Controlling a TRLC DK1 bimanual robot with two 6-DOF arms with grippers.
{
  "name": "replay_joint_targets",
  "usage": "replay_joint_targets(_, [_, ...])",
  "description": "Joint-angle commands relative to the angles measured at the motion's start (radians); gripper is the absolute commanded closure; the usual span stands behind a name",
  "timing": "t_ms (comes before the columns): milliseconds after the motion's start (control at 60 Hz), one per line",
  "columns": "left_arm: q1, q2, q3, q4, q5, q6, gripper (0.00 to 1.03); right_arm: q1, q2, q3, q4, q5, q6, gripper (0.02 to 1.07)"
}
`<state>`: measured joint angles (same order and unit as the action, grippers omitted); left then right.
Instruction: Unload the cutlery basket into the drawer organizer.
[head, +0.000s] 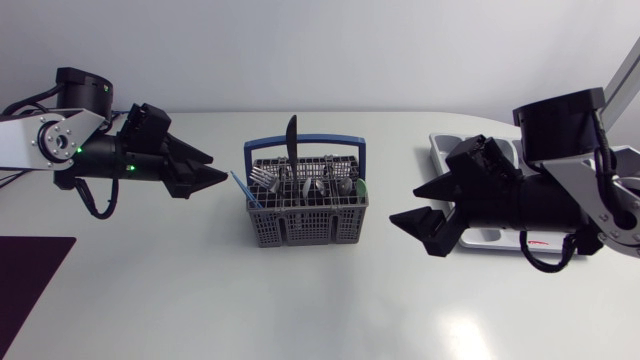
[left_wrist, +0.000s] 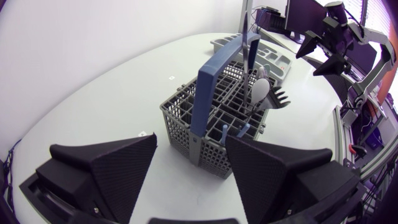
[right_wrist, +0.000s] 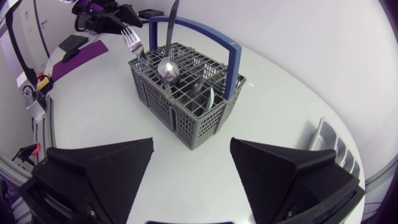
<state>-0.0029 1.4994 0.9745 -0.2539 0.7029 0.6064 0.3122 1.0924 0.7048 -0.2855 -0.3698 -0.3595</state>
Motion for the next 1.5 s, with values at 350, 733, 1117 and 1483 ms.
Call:
replay_joint_targets(350, [-0.057, 0.041, 0.036, -0.004, 0.018, 0.006, 0.46, 0.004, -0.069, -0.050, -0.040, 0.009, 0.017, 0.17])
replay_joint_targets(733, [-0.071, 0.079, 0.069, -0.007, 0.020, -0.031, 0.72, 0.002, -0.081, -0.084, -0.023, 0.009, 0.013, 0.17])
replay_joint_targets(1117, [-0.055, 0.045, 0.115, -0.079, 0.050, -0.037, 0.85, 0.007, -0.089, -0.088, -0.024, 0.008, 0.014, 0.17])
replay_joint_targets(1483, [-0.014, -0.139, 0.184, -0.240, 0.084, -0.030, 0.84, 0.080, -0.124, -0.014, -0.090, 0.034, 0.028, 0.17])
